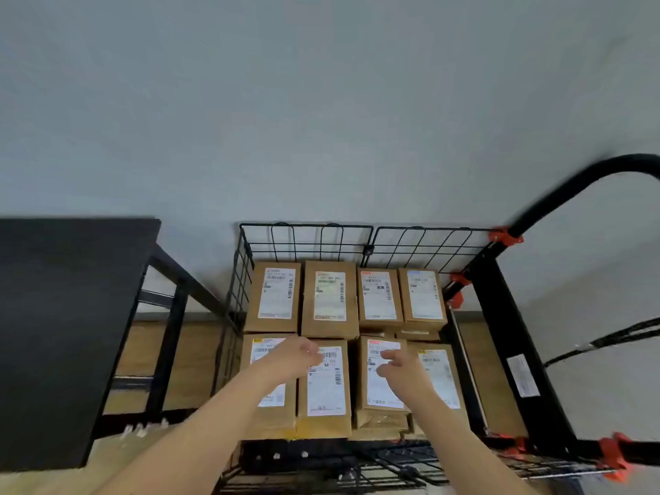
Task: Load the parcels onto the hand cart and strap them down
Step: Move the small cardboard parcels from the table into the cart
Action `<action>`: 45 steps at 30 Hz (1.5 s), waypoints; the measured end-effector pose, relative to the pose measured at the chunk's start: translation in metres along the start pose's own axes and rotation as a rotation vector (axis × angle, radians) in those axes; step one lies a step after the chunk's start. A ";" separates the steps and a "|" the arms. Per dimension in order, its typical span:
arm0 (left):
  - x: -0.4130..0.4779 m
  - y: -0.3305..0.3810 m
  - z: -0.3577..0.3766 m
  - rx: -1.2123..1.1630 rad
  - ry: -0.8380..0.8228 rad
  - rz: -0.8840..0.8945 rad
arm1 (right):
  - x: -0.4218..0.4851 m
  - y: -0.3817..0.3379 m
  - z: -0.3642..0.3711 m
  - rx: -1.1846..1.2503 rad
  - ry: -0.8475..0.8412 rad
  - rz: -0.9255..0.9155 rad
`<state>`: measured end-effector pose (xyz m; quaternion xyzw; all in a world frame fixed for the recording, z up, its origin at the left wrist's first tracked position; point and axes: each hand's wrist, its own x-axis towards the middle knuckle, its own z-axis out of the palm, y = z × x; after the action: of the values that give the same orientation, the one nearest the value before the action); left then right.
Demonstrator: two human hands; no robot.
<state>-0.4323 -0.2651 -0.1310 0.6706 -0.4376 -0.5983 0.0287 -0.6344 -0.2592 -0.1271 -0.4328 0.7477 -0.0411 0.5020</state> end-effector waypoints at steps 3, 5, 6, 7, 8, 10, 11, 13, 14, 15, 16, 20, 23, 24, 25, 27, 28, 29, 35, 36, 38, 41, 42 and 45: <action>-0.044 -0.020 -0.033 -0.033 0.072 0.075 | -0.035 -0.032 0.029 -0.023 0.039 -0.122; -0.074 -0.038 -0.056 -0.050 0.136 0.143 | -0.059 -0.054 0.052 -0.033 0.047 -0.206; -0.089 -0.048 -0.067 -0.057 0.168 0.177 | -0.070 -0.065 0.065 -0.040 0.051 -0.248; -0.105 -0.058 -0.079 -0.063 0.203 0.205 | -0.081 -0.076 0.078 -0.049 0.059 -0.292; -0.120 -0.069 -0.092 -0.063 0.242 0.230 | -0.092 -0.088 0.092 -0.058 0.066 -0.337; -0.148 -0.092 -0.116 -0.041 0.324 0.273 | -0.113 -0.109 0.119 -0.084 0.073 -0.437; -0.162 -0.105 -0.127 -0.020 0.370 0.289 | -0.124 -0.120 0.134 -0.103 0.068 -0.484; -0.188 -0.131 -0.147 0.005 0.471 0.316 | -0.144 -0.140 0.163 -0.124 0.043 -0.566; -0.201 -0.145 -0.157 0.005 0.523 0.325 | -0.154 -0.150 0.177 -0.125 0.026 -0.598; -0.214 -0.159 -0.166 0.007 0.572 0.336 | -0.164 -0.160 0.192 -0.126 0.014 -0.628; -0.225 -0.172 -0.175 0.012 0.618 0.343 | -0.173 -0.170 0.206 -0.130 0.007 -0.657; -0.269 -0.220 -0.209 0.053 0.800 0.325 | -0.207 -0.207 0.262 -0.160 -0.048 -0.743; -0.298 -0.249 -0.234 0.051 0.910 0.298 | -0.234 -0.233 0.302 -0.207 -0.099 -0.799; -0.306 -0.258 -0.243 0.043 0.935 0.290 | -0.242 -0.242 0.314 -0.226 -0.109 -0.819; -0.312 -0.268 -0.251 0.026 0.955 0.287 | -0.249 -0.251 0.326 -0.245 -0.118 -0.839; -0.323 -0.287 -0.269 -0.018 0.994 0.272 | -0.263 -0.270 0.348 -0.278 -0.139 -0.870; -0.329 -0.296 -0.277 -0.039 1.013 0.258 | -0.269 -0.280 0.358 -0.295 -0.148 -0.883; -0.334 -0.304 -0.286 -0.054 1.034 0.243 | -0.274 -0.291 0.368 -0.315 -0.156 -0.894; -0.363 -0.345 -0.350 -0.011 1.116 0.216 | -0.290 -0.364 0.440 -0.416 -0.189 -0.991; -0.363 -0.354 -0.366 -0.007 1.131 0.213 | -0.290 -0.377 0.454 -0.421 -0.206 -1.010; -0.361 -0.371 -0.400 0.007 1.127 0.179 | -0.287 -0.403 0.482 -0.423 -0.244 -1.049; -0.360 -0.393 -0.447 0.017 1.102 0.121 | -0.279 -0.446 0.520 -0.422 -0.276 -1.078; -0.359 -0.399 -0.461 0.031 1.106 0.124 | -0.276 -0.460 0.531 -0.419 -0.278 -1.076; -0.356 -0.413 -0.508 0.067 1.100 0.102 | -0.266 -0.503 0.556 -0.394 -0.267 -1.067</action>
<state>0.2515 -0.0360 0.0568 0.8629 -0.4087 -0.1433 0.2605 0.1397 -0.1815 0.0380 -0.8362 0.3500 -0.0937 0.4118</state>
